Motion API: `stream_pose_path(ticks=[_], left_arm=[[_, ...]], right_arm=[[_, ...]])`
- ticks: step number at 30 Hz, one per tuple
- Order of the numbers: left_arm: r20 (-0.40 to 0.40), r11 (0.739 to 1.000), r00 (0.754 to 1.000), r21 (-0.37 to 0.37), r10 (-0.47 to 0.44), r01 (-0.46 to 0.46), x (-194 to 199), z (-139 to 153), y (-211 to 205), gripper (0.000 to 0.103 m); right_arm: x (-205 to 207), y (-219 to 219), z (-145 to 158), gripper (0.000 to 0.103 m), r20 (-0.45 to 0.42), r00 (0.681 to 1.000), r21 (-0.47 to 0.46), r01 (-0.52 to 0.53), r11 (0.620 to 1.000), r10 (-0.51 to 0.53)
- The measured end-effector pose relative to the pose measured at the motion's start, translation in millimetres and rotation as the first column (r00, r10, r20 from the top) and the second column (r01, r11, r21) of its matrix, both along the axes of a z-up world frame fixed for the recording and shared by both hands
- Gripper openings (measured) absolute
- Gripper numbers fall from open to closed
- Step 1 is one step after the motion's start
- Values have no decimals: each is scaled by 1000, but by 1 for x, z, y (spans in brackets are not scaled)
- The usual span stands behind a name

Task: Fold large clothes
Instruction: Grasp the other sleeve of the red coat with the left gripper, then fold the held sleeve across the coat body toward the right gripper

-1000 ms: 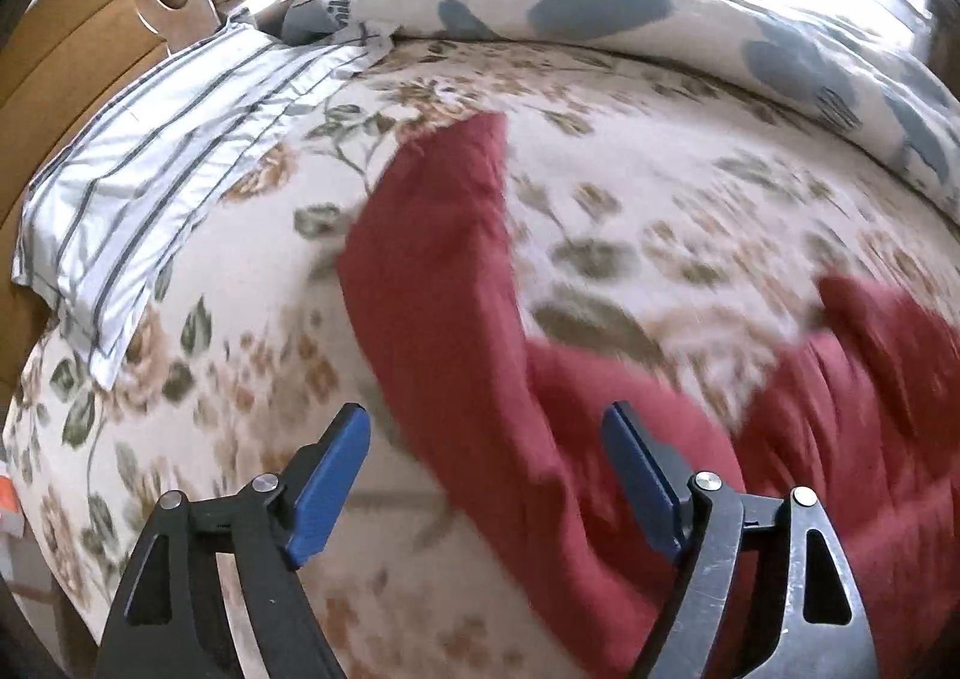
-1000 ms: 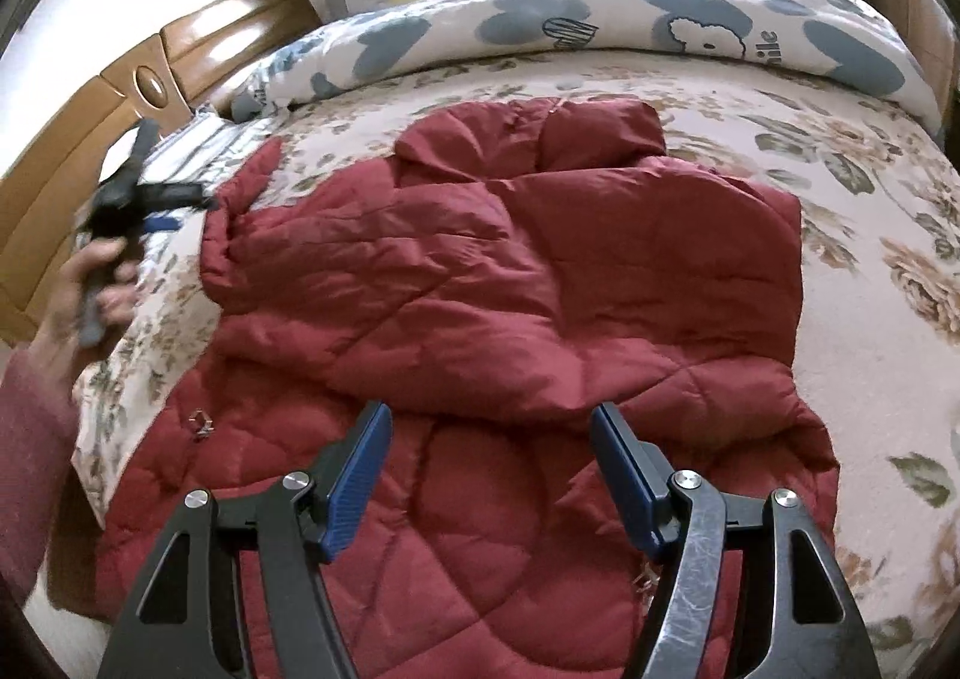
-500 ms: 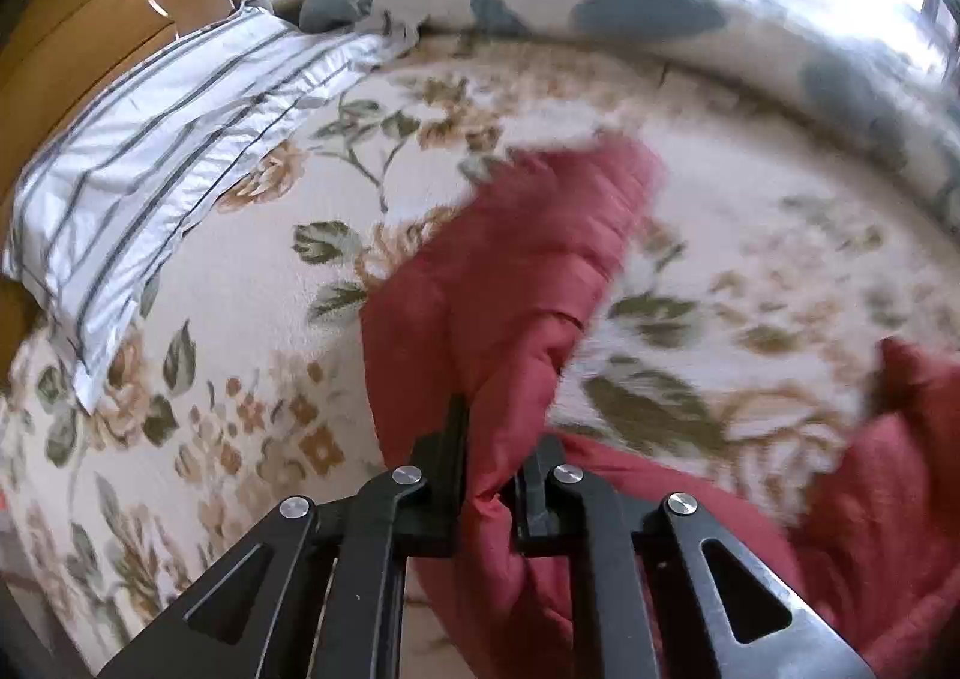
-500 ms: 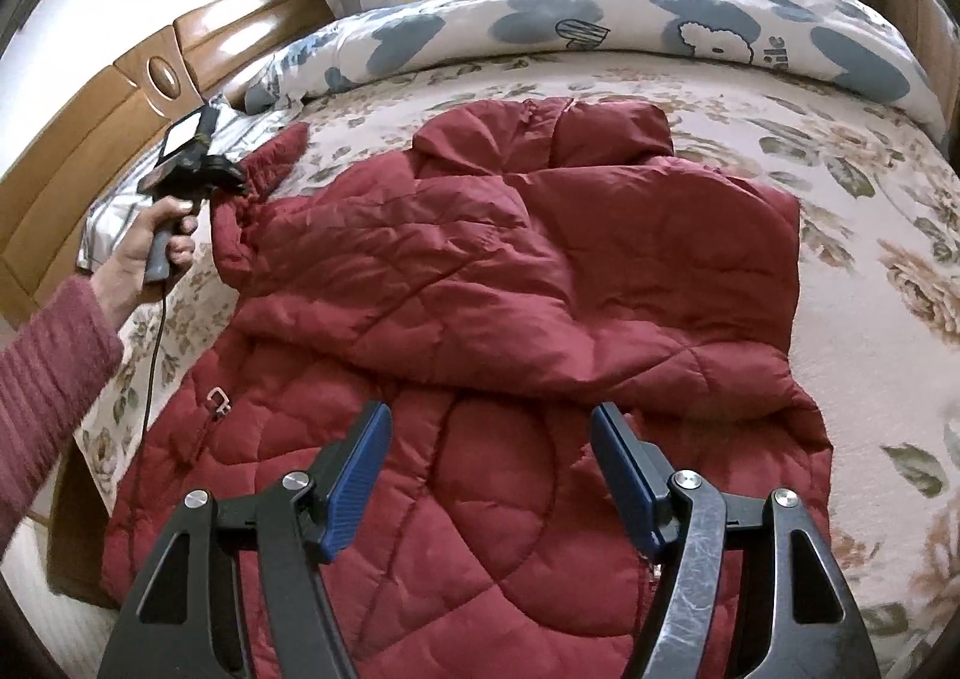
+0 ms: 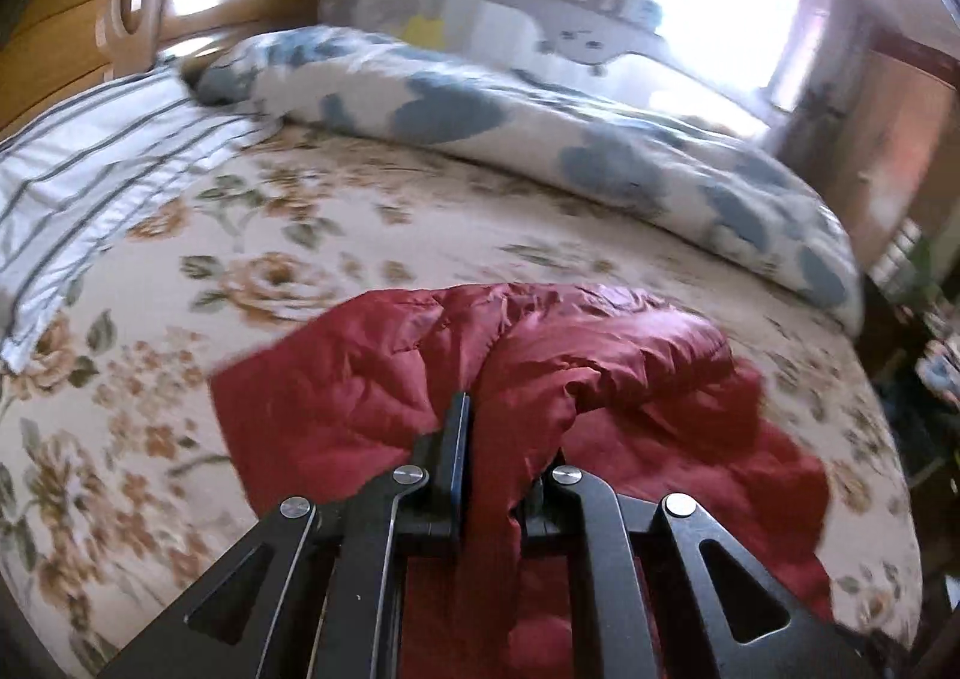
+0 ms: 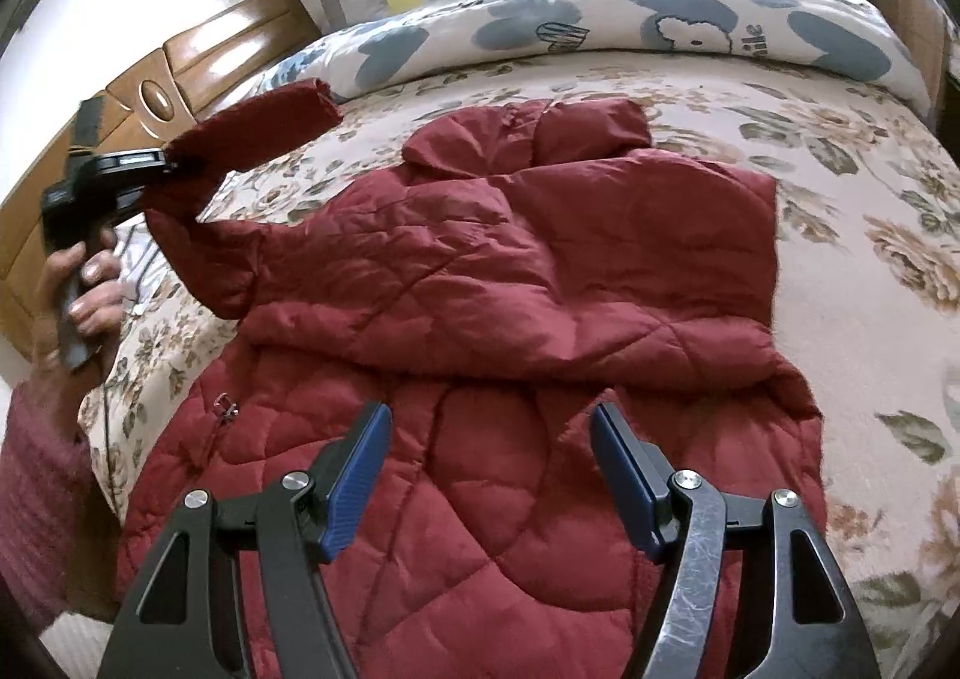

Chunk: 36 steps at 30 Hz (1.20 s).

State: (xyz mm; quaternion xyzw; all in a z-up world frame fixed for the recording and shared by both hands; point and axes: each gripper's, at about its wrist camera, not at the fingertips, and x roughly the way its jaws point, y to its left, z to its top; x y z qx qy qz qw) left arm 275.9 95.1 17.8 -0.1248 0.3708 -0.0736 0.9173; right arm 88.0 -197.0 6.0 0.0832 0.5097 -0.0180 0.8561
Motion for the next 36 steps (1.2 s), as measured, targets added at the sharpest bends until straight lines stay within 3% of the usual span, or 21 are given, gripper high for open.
stream_pose_path(ticks=[8, 12, 17, 20, 25, 32, 35, 36], left_arm=[[-22, 985, 985, 30, -171, 172, -54, -5, -64, 9], [-56, 977, 977, 37, -207, 209, -64, -12, -76, 10], [-113, 958, 959, 91, -261, 271, -54, -29, -85, 10], [-135, 940, 948, 146, -289, 308, -56, -35, -93, 11], [-158, 932, 938, 151, -307, 330, -51, -36, -93, 14], [-167, 925, 932, 152, -322, 347, -49, -30, -82, 15], [-174, 922, 928, 151, -330, 356, -47, -39, -92, 16], [-177, 922, 926, 148, -333, 359, -48, -41, -92, 19]], right_arm=[[-10, -15, 3, 70, 3, 999, 21, 45, 999, -45], [-12, -24, 6, 70, 13, 997, 58, 72, 996, -73], [-7, -42, 3, 70, 14, 992, 172, 121, 978, -126], [4, -56, -1, 71, 17, 987, 276, 148, 950, -159], [40, -79, -20, 72, -3, 977, 481, 187, 857, -212], [101, -95, -63, 71, -83, 968, 629, 236, 741, -237], [118, -93, -77, 49, -99, 968, 669, 236, 705, -230], [122, -92, -82, 33, -115, 966, 672, 248, 698, -232]])
